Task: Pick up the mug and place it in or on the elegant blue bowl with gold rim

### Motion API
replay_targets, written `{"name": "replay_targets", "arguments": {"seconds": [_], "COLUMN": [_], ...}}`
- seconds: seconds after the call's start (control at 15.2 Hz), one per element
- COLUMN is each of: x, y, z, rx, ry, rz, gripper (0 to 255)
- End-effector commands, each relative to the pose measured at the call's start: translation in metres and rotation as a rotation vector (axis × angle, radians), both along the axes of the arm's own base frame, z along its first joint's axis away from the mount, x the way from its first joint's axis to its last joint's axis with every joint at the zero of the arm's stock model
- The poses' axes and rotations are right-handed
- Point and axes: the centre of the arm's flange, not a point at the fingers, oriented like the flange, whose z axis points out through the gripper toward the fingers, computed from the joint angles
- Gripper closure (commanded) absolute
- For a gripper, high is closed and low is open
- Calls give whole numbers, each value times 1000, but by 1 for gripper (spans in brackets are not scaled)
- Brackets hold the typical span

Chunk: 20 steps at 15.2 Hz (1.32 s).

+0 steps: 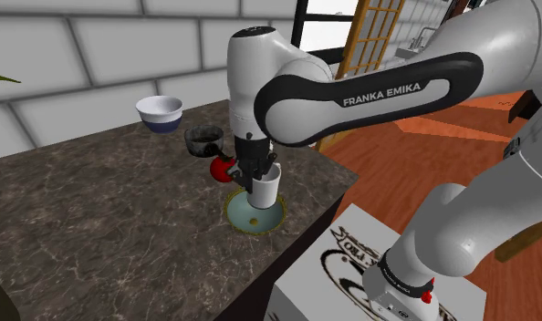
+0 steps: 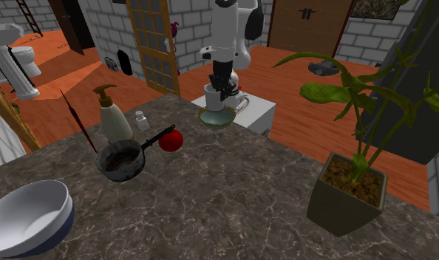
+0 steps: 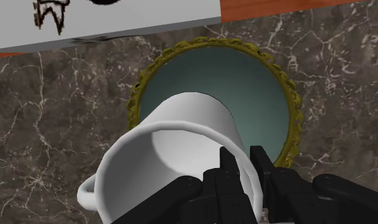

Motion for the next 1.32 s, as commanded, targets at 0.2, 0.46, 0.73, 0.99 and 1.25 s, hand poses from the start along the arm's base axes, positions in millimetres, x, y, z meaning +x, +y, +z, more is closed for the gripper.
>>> {"name": "replay_targets", "arguments": {"seconds": [0.2,0.46,0.73,0.99,1.25], "x": [0,0,0,0,0], "y": [0,0,0,0,3], "z": [-19,-19,-19,-19,31], "rx": [0,0,0,0,0], "ry": [-1,-1,-1,-1,-1], "rz": [0,0,0,0,0], "gripper": [255,255,0,0,0]}}
